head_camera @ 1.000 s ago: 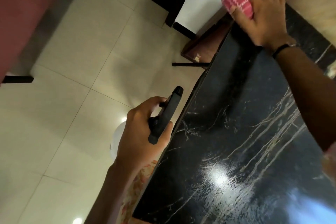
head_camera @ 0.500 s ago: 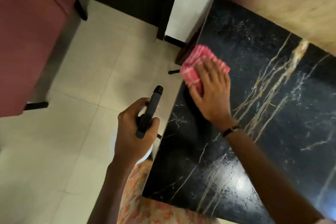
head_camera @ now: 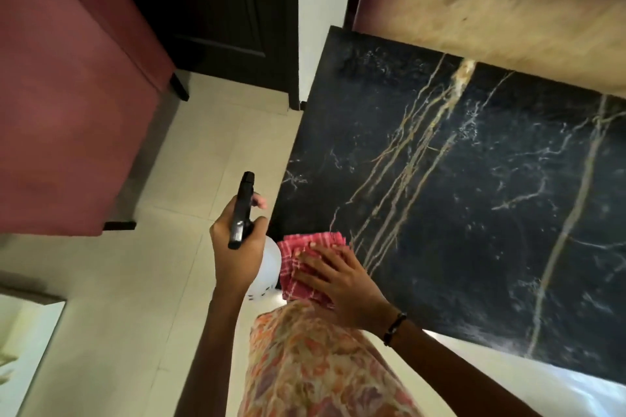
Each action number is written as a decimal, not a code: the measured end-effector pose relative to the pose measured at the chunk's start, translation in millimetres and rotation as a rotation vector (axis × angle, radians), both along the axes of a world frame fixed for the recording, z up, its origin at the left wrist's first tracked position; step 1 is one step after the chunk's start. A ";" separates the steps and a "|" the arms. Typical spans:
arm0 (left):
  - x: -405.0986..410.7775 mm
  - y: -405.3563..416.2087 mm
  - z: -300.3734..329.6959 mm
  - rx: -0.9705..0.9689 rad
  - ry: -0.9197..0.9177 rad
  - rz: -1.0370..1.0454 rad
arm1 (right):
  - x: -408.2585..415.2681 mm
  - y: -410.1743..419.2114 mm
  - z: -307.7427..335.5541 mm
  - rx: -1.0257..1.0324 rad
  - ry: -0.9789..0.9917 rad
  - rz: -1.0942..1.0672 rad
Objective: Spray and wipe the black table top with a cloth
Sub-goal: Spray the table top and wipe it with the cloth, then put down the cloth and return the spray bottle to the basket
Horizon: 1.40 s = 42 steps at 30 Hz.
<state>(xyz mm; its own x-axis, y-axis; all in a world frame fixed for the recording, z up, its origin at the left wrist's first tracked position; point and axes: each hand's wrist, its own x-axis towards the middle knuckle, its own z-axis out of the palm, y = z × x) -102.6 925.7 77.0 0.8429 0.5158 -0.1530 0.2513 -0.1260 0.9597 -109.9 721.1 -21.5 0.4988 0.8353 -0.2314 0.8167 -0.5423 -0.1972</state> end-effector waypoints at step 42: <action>-27.5 -51.4 1.3 0.086 -0.075 -0.342 | -15.7 -2.4 69.2 0.062 0.352 -0.943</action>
<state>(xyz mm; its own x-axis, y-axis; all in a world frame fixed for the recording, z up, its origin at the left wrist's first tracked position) -130.1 874.2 78.3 0.9763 0.2102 -0.0521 0.1096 -0.2719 0.9561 -125.6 718.7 47.7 0.8736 0.1503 -0.4628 -0.0509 -0.9177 -0.3940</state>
